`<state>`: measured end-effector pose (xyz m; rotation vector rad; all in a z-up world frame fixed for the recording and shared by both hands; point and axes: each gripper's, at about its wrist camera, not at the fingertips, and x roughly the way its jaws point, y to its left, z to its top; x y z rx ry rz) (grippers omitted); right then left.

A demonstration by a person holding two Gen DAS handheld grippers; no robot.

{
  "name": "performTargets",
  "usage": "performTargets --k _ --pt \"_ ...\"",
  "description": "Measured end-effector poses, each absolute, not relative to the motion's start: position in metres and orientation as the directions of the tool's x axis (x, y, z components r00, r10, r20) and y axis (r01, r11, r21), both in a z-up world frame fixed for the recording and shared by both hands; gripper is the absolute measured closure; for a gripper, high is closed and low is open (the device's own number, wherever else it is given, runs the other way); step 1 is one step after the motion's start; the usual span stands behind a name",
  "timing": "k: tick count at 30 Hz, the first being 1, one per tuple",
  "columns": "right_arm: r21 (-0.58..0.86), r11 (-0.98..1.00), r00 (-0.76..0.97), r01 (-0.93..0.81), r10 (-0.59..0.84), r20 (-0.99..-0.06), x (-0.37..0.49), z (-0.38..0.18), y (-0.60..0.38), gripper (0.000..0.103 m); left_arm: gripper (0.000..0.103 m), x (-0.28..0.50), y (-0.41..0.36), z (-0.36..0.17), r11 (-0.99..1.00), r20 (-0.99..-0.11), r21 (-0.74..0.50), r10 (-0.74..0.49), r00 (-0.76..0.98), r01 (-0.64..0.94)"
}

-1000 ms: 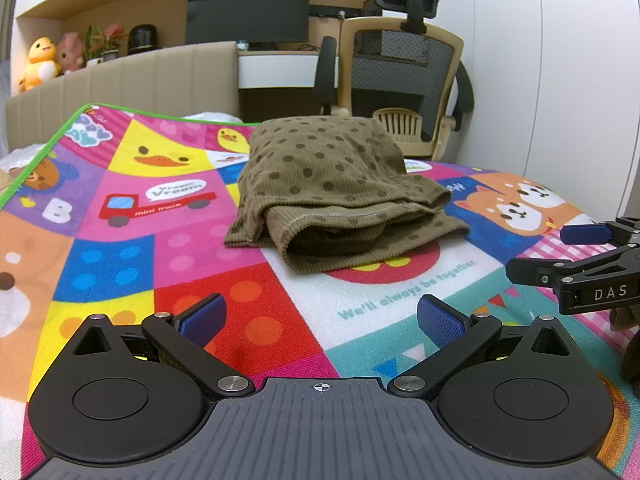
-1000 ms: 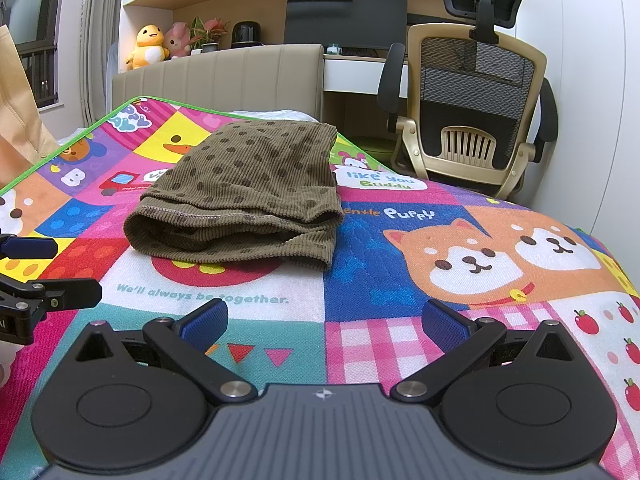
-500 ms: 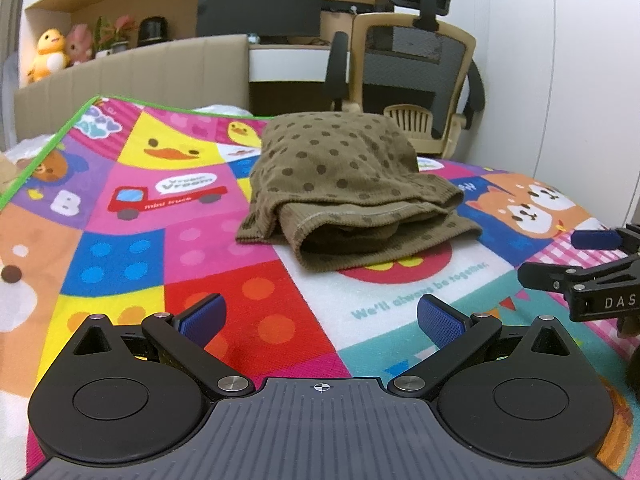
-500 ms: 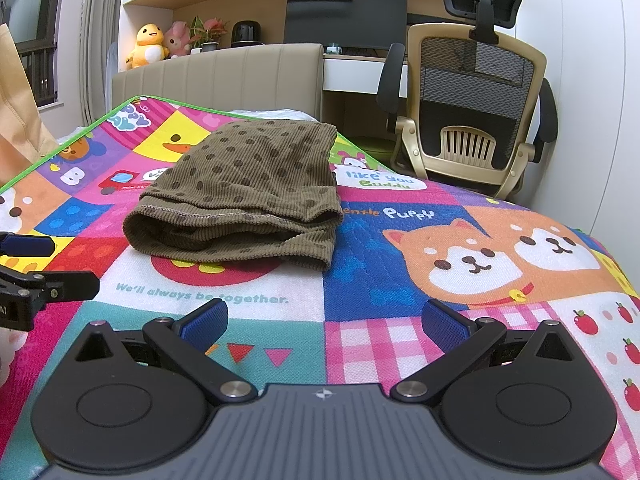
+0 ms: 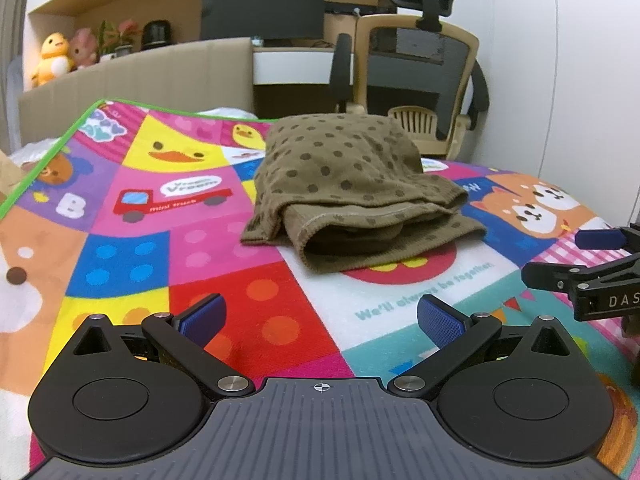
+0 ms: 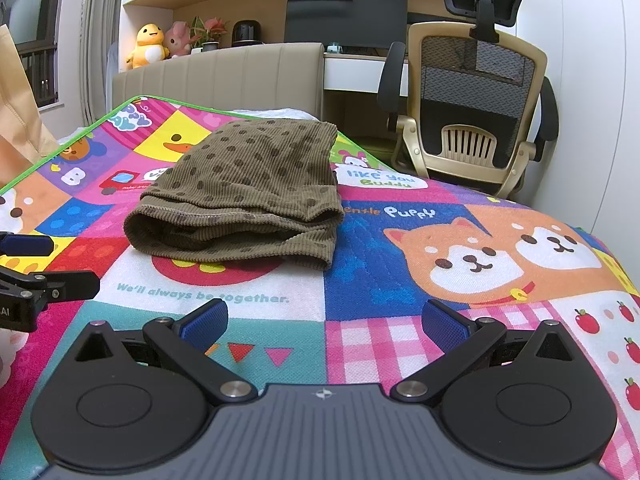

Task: Fold clothes

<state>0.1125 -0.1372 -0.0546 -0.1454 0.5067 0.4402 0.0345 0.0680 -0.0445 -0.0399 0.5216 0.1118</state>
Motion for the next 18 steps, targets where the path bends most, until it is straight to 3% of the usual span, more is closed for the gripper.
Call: performTargets --k 18 --pt "-0.027 0.896 0.781 -0.443 0.371 -0.503 0.1128 -0.0546 -0.1365 0.0 0.0 0.0333 0.0683 -0.0437 0.995 -0.492 -0.013 0.082 0.867 -0.102"
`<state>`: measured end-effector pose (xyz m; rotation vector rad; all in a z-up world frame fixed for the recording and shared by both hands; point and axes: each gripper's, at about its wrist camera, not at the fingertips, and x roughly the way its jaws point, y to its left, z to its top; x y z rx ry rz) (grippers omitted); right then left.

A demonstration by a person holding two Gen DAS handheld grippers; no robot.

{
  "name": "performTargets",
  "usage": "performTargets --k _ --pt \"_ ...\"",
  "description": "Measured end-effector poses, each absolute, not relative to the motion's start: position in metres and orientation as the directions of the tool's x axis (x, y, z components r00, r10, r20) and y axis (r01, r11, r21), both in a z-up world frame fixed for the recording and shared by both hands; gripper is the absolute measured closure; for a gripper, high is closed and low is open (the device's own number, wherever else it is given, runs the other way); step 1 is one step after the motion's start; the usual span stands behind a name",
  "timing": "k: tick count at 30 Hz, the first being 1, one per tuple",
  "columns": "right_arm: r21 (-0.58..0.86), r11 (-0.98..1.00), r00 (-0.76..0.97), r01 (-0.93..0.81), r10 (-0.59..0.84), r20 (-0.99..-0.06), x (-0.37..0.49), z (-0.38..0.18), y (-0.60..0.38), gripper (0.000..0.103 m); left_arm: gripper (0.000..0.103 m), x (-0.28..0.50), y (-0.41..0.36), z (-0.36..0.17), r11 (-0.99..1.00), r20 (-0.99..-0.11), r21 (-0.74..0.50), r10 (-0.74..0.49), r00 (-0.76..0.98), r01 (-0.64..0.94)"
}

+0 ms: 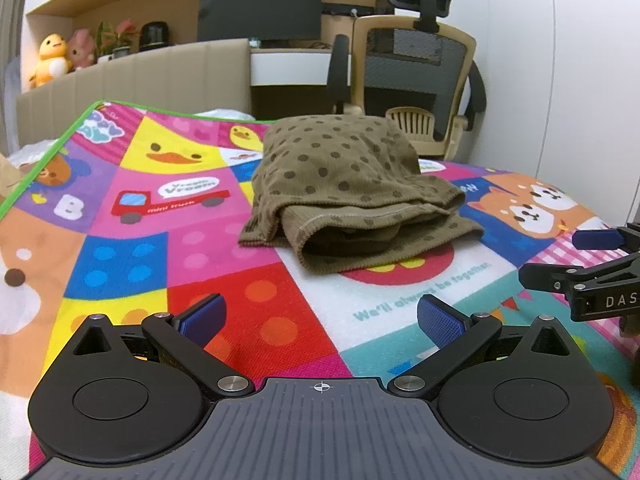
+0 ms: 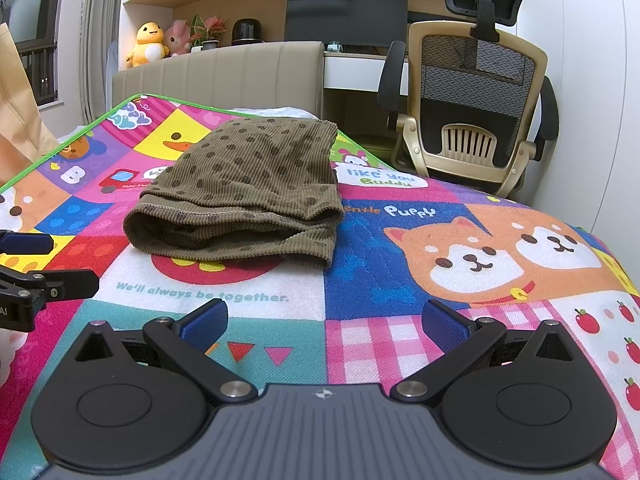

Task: Fold clothes

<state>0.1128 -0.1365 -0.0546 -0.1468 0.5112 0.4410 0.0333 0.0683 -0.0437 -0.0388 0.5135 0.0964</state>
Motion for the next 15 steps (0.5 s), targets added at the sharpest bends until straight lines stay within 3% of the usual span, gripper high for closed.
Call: performTargets --k 4,8,11,15 --pt "-0.019 0.827 0.729 -0.562 0.484 -0.484 0.105 -0.05 -0.133 0.0 0.0 0.034 0.067 -0.042 0.997 -0.49 -0.005 0.068 0.869 -0.081" --pt "-0.144 0.528 0.509 -0.837 0.656 -0.558 0.075 -0.044 -0.098 0.0 0.0 0.039 0.088 -0.035 0.99 -0.502 -0.107 0.022 0.864 -0.087" --pt "-0.172 0.32 0.355 -0.932 0.709 -0.609 0.057 -0.042 -0.077 0.0 0.0 0.039 0.103 -0.031 0.979 -0.482 -0.174 0.009 0.876 -0.106" --pt "-0.164 0.346 0.373 -0.924 0.718 -0.588 0.056 -0.036 -0.072 0.0 0.0 0.031 0.099 -0.026 0.986 -0.442 -0.117 0.057 0.895 -0.121"
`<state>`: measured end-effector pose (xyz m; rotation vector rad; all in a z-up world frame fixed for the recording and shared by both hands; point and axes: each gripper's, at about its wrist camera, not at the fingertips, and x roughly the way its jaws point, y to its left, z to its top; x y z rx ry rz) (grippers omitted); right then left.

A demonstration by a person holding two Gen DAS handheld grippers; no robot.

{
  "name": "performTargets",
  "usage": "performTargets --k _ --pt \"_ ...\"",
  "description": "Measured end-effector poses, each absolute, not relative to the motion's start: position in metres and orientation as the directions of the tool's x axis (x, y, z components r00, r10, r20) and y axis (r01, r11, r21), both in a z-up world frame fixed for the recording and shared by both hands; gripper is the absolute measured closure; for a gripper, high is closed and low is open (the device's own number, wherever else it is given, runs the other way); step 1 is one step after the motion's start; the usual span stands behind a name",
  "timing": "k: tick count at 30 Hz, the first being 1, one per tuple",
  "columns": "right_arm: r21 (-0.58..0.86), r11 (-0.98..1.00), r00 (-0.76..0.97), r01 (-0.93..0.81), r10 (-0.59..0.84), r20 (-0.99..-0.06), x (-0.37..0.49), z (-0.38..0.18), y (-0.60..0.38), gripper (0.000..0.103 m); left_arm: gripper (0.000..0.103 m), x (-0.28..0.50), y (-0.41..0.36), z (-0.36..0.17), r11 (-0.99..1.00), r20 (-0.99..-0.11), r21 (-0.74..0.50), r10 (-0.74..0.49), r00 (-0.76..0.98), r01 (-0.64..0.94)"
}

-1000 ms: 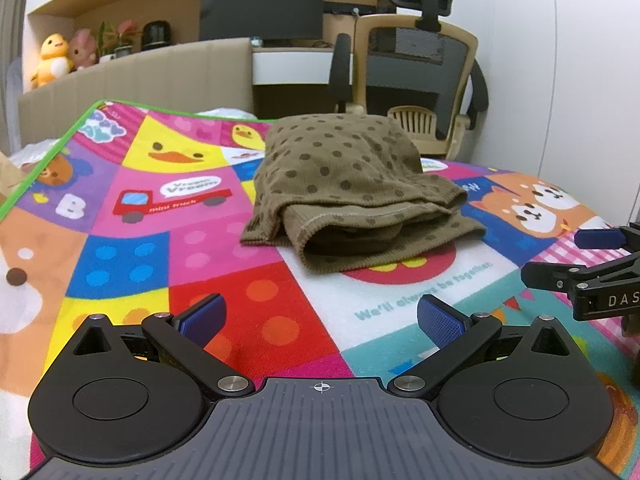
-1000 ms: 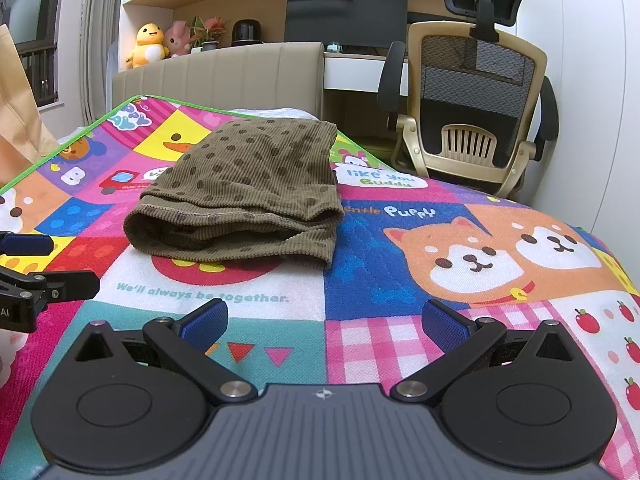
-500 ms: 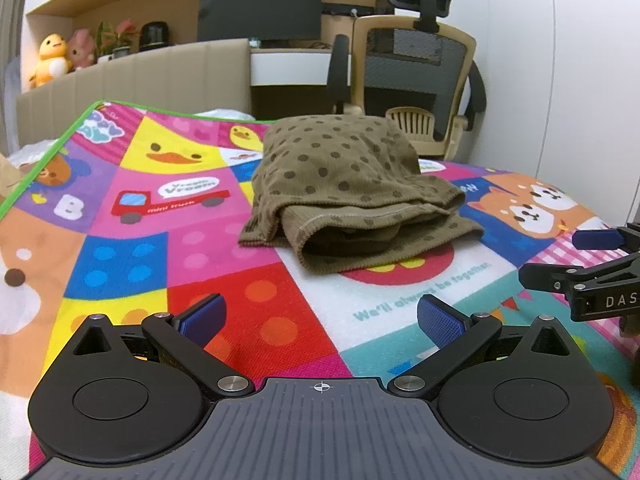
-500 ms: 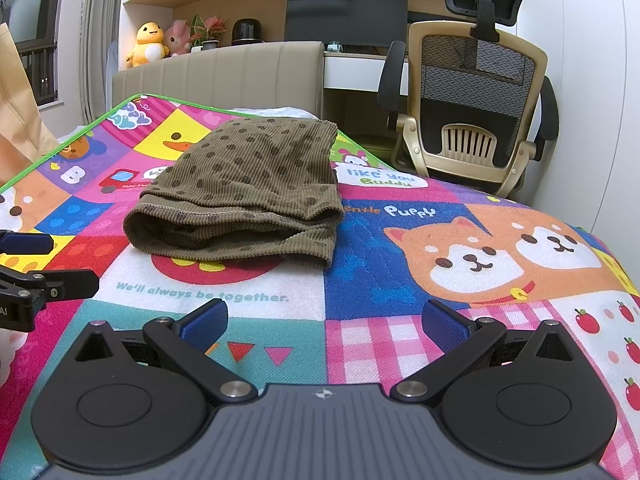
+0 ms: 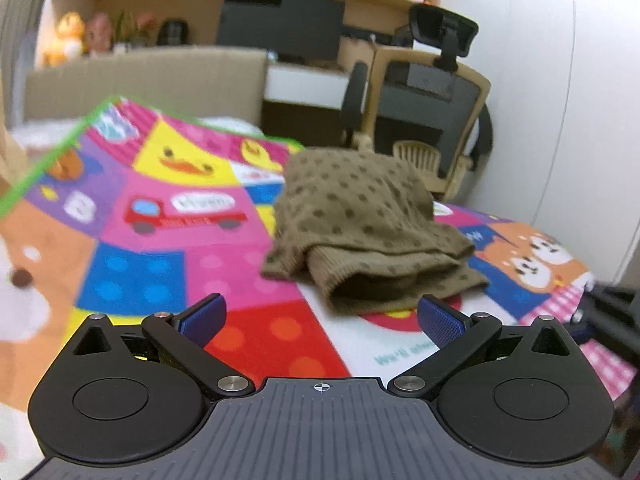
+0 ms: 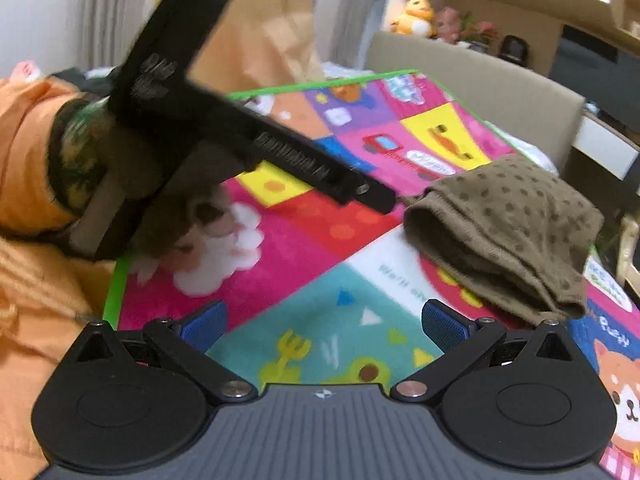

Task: Fold clothes

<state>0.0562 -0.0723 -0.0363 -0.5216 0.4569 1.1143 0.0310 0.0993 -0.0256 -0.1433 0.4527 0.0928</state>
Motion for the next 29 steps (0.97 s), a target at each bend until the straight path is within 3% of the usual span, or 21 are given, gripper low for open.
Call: performTargets --k 10,20,29 --pt "-0.165 0.553 0.532 -0.817 0.61 -0.587 0.07 -0.044 -0.1 0.0 0.0 0.03 0.081 -0.03 0.995 -0.493 -0.06 0.036 0.869 -0.075" --pt "-0.076 0.781 0.69 -0.619 0.496 -0.527 0.103 -0.036 -0.119 0.0 0.0 0.027 0.082 -0.03 0.993 -0.484 -0.073 0.048 0.874 -0.095" --pt "-0.009 0.856 0.738 -0.518 0.441 -0.51 0.11 -0.037 -0.127 0.0 0.0 0.024 0.077 -0.027 0.993 -0.467 -0.04 0.076 0.881 -0.107"
